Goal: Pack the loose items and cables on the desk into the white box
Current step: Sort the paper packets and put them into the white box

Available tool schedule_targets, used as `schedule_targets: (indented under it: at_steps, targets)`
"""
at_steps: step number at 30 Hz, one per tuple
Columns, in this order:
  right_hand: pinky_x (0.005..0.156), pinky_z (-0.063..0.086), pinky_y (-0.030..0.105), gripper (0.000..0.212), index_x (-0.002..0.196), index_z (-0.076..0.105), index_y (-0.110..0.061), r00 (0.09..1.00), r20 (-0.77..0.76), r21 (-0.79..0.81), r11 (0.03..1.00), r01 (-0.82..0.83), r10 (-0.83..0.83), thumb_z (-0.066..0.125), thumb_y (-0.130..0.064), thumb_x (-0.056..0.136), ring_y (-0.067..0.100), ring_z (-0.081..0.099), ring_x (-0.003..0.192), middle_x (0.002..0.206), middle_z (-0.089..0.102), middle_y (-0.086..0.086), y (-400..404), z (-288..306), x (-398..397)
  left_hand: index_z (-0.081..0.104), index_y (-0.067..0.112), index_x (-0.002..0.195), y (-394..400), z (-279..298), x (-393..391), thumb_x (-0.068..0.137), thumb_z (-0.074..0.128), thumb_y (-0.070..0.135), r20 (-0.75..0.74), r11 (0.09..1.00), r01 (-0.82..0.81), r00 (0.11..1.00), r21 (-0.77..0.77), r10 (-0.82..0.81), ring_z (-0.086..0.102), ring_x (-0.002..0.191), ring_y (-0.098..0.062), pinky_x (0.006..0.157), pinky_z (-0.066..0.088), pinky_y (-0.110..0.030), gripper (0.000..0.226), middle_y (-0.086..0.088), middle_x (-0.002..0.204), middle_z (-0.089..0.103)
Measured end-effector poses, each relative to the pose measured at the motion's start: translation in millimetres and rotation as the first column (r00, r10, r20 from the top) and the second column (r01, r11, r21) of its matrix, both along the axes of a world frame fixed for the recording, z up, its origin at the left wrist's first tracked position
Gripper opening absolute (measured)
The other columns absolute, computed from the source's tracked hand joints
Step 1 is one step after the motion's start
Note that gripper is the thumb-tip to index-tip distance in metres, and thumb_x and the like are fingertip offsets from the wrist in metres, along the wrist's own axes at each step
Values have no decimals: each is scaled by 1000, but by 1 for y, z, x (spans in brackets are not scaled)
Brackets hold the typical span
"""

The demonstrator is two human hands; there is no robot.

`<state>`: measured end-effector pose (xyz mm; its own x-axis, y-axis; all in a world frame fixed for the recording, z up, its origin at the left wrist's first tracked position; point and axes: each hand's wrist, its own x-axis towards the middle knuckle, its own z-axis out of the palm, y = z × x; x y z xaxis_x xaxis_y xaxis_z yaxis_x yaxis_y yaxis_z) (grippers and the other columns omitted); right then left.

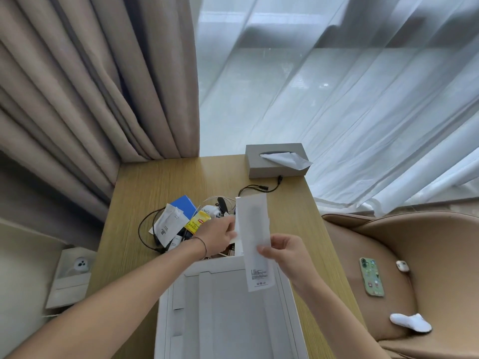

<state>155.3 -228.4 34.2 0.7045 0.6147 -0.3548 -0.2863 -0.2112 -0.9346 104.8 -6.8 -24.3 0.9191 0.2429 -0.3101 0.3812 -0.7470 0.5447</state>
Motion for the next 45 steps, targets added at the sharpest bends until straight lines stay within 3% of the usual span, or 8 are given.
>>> schedule_targets:
  at_steps: [5, 11, 14, 18, 26, 34, 41, 45]
  targets:
    - [84, 59, 38, 16, 99, 76, -3, 999, 43, 55, 999, 3, -6, 72, 5, 86, 27, 75, 90, 96, 79, 15, -2, -5, -22, 48, 20, 83, 0, 32, -21, 95, 54, 22, 293, 917, -333, 874, -219, 387, 43, 54, -13, 49, 32, -30, 13, 7, 63, 52]
    - [85, 59, 36, 28, 106, 75, -3, 996, 37, 84, 993, -86, 83, 78, -12, 80, 27, 74, 95, 102, 77, 17, 1, -16, -46, 58, 30, 99, 0, 67, -58, 100, 52, 22, 391, 778, -409, 694, -478, 605, 56, 53, -1, 46, 38, -12, 10, 12, 68, 69]
    - [75, 54, 24, 17, 103, 76, -5, 990, 41, -12, 990, -138, 138, 73, 1, 87, 16, 75, 89, 98, 79, 11, 2, -29, -56, 61, 30, 98, 1, 79, -76, 97, 52, 16, 399, 719, -451, 615, -529, 680, 58, 57, -11, 49, 44, -27, 17, -3, 77, 72]
    - [58, 47, 9, 22, 101, 76, -14, 980, 7, -158, 968, -195, 199, 68, 2, 90, -2, 72, 74, 88, 80, -6, 4, -46, -76, 63, 20, 104, 2, 89, -100, 96, 54, 11, 348, 586, -480, 497, -653, 795, 66, 58, -2, 48, 52, -22, 15, 15, 74, 74]
    - [55, 50, 18, 15, 95, 73, -27, 957, -42, -445, 853, -274, 286, 68, -14, 91, 7, 69, 74, 87, 77, -10, 5, -92, -96, 61, 12, 118, -11, 92, -143, 96, 60, 11, 122, 335, -506, 408, -795, 905, 69, 84, -26, 75, 58, -47, 22, -11, 106, 72]
    - [50, 53, 15, 5, 97, 71, -18, 943, -173, -558, 760, -333, 286, 71, -17, 92, 3, 73, 63, 76, 76, -11, 10, -129, -101, 61, 23, 110, -33, 85, -182, 91, 68, 7, 42, 279, -503, 431, -818, 901, 71, 66, -8, 57, 59, -26, 26, 7, 79, 76]
    - [61, 62, 28, 17, 95, 73, -5, 910, -124, -700, 616, -362, 395, 74, -21, 90, 18, 76, 74, 85, 77, 7, 25, -144, -96, 59, 21, 116, -52, 75, -198, 87, 72, 6, -61, 236, -535, 479, -811, 876, 75, 81, -21, 71, 61, -41, 35, -1, 91, 78]
    - [56, 59, 28, 34, 65, 58, -16, 849, -13, -784, 521, -337, 528, 76, -34, 87, 16, 72, 57, 62, 70, 1, 24, -148, -95, 58, 29, 112, -64, 68, -202, 85, 73, 2, -115, 227, -536, 530, -813, 840, 76, 82, -21, 74, 62, -42, 41, 4, 90, 78]
